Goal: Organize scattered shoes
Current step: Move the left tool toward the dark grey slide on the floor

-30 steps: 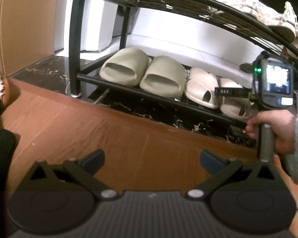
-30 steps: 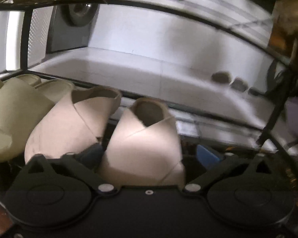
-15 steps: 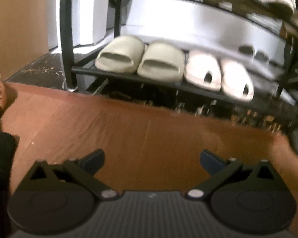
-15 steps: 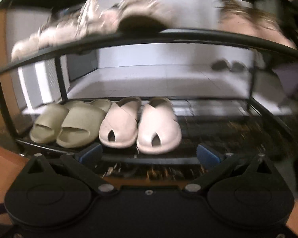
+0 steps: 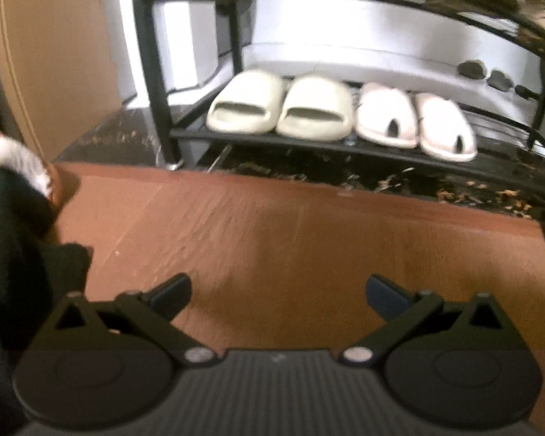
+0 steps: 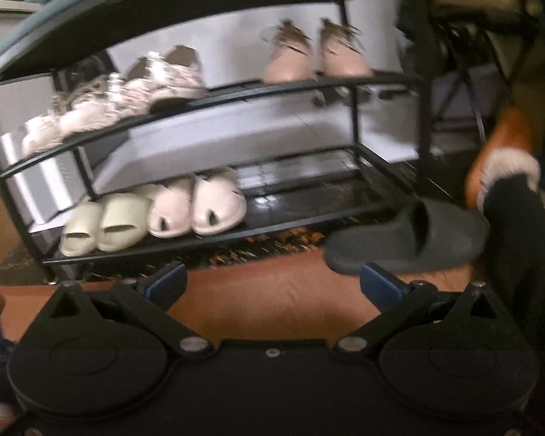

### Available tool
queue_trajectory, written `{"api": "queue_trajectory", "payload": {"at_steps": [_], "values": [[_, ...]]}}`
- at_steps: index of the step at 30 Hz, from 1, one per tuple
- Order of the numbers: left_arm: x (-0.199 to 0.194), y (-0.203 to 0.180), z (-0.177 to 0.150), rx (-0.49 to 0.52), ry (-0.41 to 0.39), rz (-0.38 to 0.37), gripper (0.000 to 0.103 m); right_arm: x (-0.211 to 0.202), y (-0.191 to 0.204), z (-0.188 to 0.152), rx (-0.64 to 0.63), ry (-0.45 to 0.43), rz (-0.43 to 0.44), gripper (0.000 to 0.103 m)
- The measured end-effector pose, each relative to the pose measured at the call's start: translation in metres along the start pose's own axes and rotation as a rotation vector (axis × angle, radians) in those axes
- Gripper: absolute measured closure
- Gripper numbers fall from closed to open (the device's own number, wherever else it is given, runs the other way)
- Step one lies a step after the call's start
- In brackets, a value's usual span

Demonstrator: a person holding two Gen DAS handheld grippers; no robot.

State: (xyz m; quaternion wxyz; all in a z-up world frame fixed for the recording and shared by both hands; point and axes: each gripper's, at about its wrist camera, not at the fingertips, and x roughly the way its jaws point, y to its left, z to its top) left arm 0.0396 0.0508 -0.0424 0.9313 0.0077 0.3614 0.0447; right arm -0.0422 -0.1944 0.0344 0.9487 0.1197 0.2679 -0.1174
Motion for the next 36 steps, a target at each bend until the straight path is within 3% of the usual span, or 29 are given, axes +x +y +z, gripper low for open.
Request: {"api": "queue_trajectory", "payload": {"at_steps": [5,9,20,36], "values": [[-0.027,-0.025,0.004,0.088,-0.046,0.007,0.001,-0.009,-0.014,0.005,0.043,-0.005,0.006,0.0],[-0.039,-0.038,0.012,0.112,-0.06,0.013,0.001,-0.02,-0.019,0.012,0.068,-0.053,0.028,0.0],[-0.072,-0.054,0.028,0.159,-0.069,0.032,0.001,-0.034,-0.024,0.005,0.105,-0.08,0.054,0.0],[-0.075,-0.058,0.038,0.059,0.027,-0.14,0.001,-0.03,-0.024,0.004,0.12,-0.043,0.033,0.0]]}}
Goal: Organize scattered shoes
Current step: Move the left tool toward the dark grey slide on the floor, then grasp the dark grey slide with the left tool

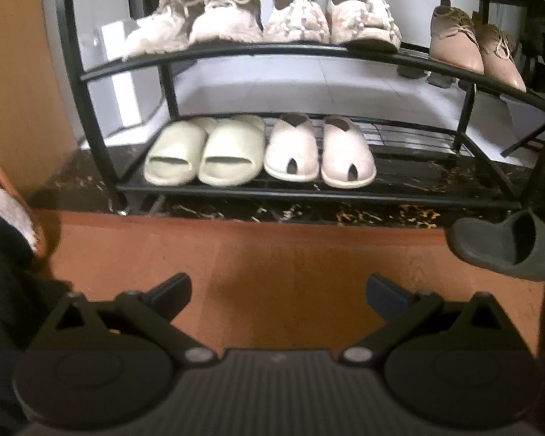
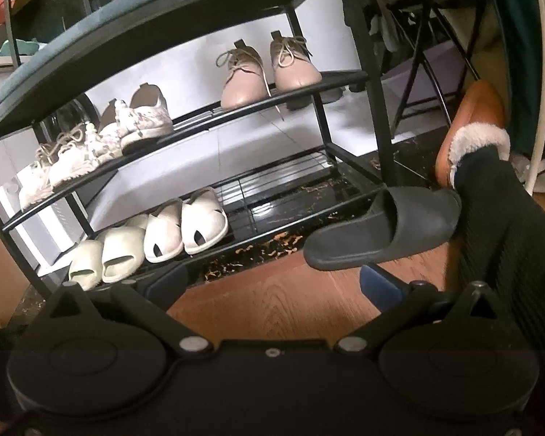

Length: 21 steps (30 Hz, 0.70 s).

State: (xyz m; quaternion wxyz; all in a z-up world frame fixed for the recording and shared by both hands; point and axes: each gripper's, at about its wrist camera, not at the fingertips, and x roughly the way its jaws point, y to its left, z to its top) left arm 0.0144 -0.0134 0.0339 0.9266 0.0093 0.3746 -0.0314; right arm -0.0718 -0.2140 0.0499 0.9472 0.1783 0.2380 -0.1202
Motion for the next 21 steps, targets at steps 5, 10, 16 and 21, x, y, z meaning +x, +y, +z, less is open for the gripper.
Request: {"api": "queue_trajectory", "payload": {"at_steps": [5,10,16,21], "values": [[0.013,0.002,-0.001,-0.034,0.048,-0.036,0.001,0.008,0.001,-0.004,-0.008,0.023,-0.012,0.0],[0.027,0.003,-0.005,-0.062,0.097,-0.061,0.001,0.015,0.001,-0.01,-0.008,0.047,-0.025,0.0],[0.042,-0.006,-0.011,-0.037,0.124,-0.06,0.001,0.017,-0.005,-0.011,-0.005,0.04,-0.034,0.0],[0.055,-0.032,-0.015,0.068,0.059,-0.168,0.001,0.009,-0.021,-0.003,0.037,-0.047,-0.086,0.0]]}}
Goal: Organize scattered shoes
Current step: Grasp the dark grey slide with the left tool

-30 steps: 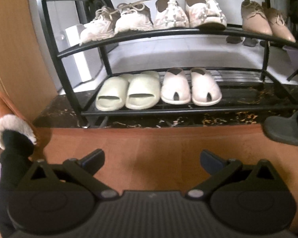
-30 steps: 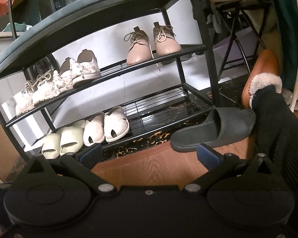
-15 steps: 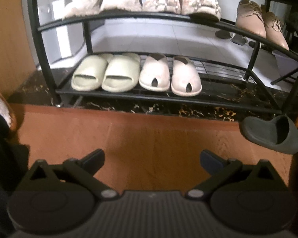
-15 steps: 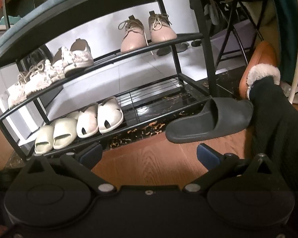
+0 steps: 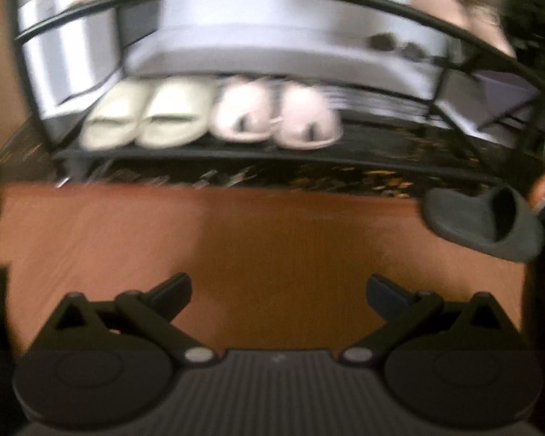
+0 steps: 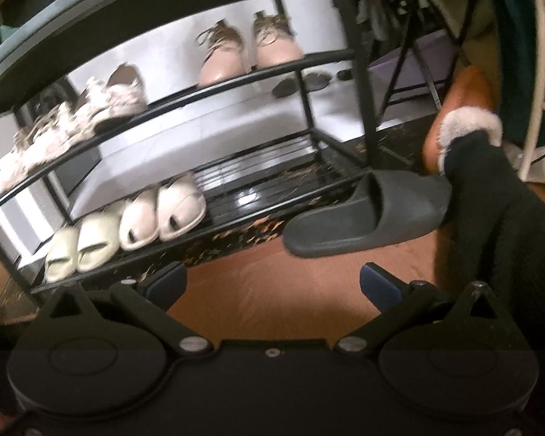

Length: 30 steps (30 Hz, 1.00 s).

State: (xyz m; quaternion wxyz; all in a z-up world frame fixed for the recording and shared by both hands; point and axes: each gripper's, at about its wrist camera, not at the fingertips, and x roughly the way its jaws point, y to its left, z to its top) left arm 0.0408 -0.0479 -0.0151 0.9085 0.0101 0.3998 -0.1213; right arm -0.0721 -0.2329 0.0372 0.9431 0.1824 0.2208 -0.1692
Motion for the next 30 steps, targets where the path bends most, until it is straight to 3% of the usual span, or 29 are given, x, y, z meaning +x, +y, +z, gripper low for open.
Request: {"api": "queue_trajectory", "payload": {"at_steps": [6,12,16,19,23,27,30], "values": [[0.029,-0.039,0.008,0.059,-0.003,-0.172,0.001,-0.01,-0.029,0.019,0.052,-0.166,-0.064,0.0],[0.062,-0.092,0.025,0.116,-0.037,-0.404,0.001,-0.014,-0.063,0.03,0.16,-0.233,-0.155,0.0],[0.096,-0.131,0.037,0.044,-0.003,-0.48,0.001,-0.017,-0.086,0.04,0.254,-0.273,-0.2,0.0],[0.114,-0.167,0.047,0.052,0.001,-0.545,0.001,-0.02,-0.102,0.047,0.292,-0.321,-0.232,0.0],[0.138,-0.211,0.051,0.061,0.006,-0.584,0.001,-0.02,-0.114,0.049,0.295,-0.37,-0.266,0.0],[0.149,-0.233,0.051,0.096,-0.048,-0.574,0.001,-0.009,-0.123,0.043,0.295,-0.34,-0.283,0.0],[0.161,-0.243,0.051,0.11,-0.035,-0.586,0.001,0.0,-0.129,0.039,0.294,-0.318,-0.295,0.0]]}}
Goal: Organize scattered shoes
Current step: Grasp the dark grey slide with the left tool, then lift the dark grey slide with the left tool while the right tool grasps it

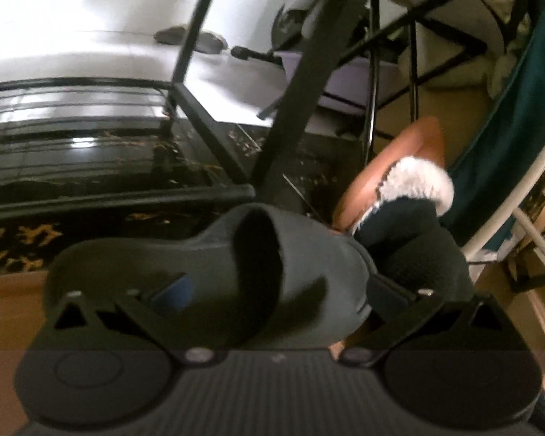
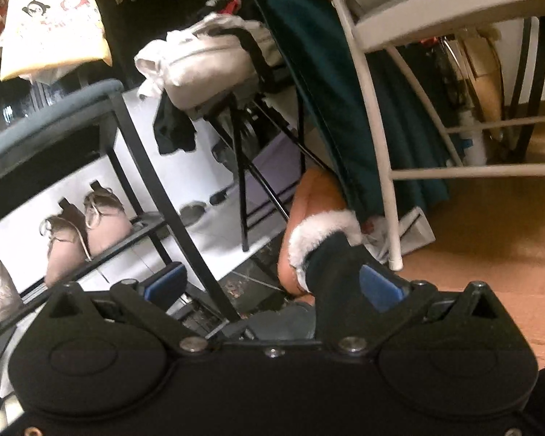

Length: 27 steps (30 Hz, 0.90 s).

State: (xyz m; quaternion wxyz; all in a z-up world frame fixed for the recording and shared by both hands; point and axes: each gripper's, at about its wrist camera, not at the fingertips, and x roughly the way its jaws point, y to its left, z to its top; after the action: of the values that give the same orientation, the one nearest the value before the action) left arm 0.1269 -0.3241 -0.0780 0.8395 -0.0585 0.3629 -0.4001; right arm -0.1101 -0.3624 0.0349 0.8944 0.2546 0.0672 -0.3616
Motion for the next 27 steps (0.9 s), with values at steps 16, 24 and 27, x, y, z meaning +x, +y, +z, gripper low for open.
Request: {"api": "queue_trajectory", "payload": {"at_steps": [16,24,27], "values": [[-0.002,0.002,0.009,-0.002,0.067,-0.059,0.085,-0.002,0.01,0.001,-0.021,0.024,0.019,0.0],[-0.108,0.062,-0.007,-0.029,0.069,-0.021,0.088,-0.021,0.032,0.0,-0.054,0.022,0.085,0.0],[-0.18,0.102,-0.031,-0.082,0.034,0.102,0.088,-0.028,0.04,-0.001,-0.066,0.021,0.109,0.0]]}}
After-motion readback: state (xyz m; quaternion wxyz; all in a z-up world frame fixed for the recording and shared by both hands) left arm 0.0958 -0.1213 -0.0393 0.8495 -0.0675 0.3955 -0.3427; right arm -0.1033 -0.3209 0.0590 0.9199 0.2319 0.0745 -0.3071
